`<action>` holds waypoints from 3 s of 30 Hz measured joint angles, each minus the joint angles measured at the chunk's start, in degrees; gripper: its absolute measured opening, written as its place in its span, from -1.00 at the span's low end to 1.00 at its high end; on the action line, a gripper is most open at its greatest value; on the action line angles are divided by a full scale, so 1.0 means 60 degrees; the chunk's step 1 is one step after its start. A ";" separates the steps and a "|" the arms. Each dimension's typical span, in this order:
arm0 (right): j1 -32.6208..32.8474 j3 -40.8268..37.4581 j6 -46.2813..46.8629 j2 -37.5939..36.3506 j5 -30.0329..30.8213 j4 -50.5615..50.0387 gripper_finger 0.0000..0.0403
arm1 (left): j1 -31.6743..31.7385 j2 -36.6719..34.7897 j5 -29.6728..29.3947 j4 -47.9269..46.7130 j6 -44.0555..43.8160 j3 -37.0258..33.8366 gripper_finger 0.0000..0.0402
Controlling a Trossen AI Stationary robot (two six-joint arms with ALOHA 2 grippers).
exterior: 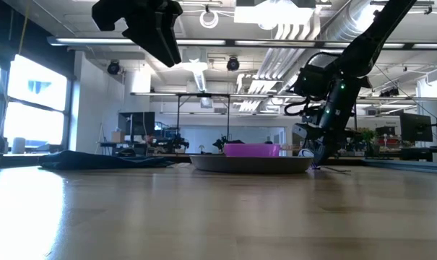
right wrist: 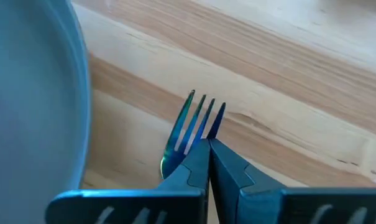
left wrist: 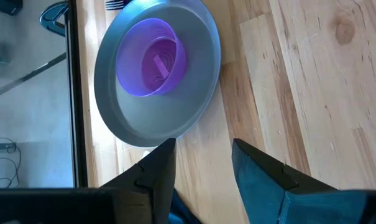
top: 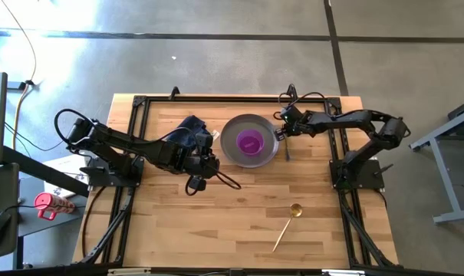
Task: Set table place
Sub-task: Put the golden spoon into the purple bowl
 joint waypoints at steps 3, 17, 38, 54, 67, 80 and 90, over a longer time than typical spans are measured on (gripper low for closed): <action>0.0064 0.0034 0.0002 -0.0099 -0.0174 0.0152 -1.00 | 0.0000 0.0000 0.0000 -0.0001 0.0000 0.0000 -0.29; 0.0955 0.1773 -0.0183 -0.0959 0.0002 -0.3374 -1.00 | 0.0000 0.0000 0.0000 -0.0005 0.0019 0.0000 -0.29; 0.7611 0.2185 0.7562 -0.4796 -0.1998 -0.8109 -0.84 | -0.0001 0.0000 0.0143 -0.0012 0.0396 0.0000 -0.29; 1.0308 -0.0530 1.0165 -0.4196 -0.3184 -0.4446 -0.11 | 0.0000 0.0000 0.0151 0.0023 -0.0294 0.0000 -0.29; 1.0966 -0.2171 1.0335 -0.4192 -0.3208 -0.1568 -0.10 | 0.0000 0.0000 0.0182 0.0021 -0.0956 0.0000 -0.29; 1.0960 -0.2226 0.9293 -0.2638 -0.3144 0.0105 -0.10 | 0.0000 0.0000 0.0171 0.0344 -0.1268 0.0000 -0.29; 1.0969 -0.2244 0.8888 -0.2284 -0.2884 0.0069 -0.85 | 0.0000 0.0000 0.0175 0.0570 -0.1588 0.0000 -0.29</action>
